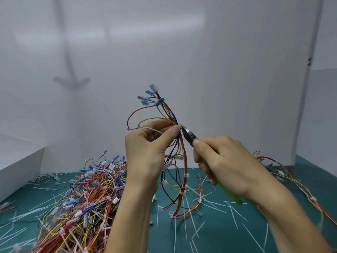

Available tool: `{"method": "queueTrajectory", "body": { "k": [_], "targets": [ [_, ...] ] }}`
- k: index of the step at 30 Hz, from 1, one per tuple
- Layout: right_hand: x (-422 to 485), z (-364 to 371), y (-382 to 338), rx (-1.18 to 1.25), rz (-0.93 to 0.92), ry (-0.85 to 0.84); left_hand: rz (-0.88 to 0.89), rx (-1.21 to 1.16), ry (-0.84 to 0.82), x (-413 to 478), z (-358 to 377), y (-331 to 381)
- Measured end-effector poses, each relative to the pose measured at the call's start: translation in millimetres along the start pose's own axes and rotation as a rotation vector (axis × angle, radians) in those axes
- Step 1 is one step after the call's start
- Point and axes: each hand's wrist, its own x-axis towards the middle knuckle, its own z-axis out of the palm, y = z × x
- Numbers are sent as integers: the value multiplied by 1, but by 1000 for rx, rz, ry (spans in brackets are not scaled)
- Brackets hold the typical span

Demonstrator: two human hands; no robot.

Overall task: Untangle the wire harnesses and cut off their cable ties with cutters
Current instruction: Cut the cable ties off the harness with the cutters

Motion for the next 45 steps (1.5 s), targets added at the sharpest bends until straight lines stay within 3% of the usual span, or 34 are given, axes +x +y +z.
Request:
{"method": "queueTrajectory", "body": {
  "k": [5,9,13,18,32,41,45],
  "targets": [
    [3,1,4,283,127,-80,-81,-34,-20,1,-3,-4],
    [8,3,7,436,155,79,-287,-218,-119,3,-5,-2],
    [8,4,11,356,70,127,-370,-302,-268,2,-10,3],
    [9,5,16,313,78,190,-297,-110,-427,-1,-12,5],
    [10,-6,19,426,6,389,-241,123,-330,4,-38,9],
    [5,3,8,255,-129,432,-301,353,-425,-5,-11,12],
    [4,7,4,101,-237,442,-371,229,-384,-5,-5,11]
  ]
}}
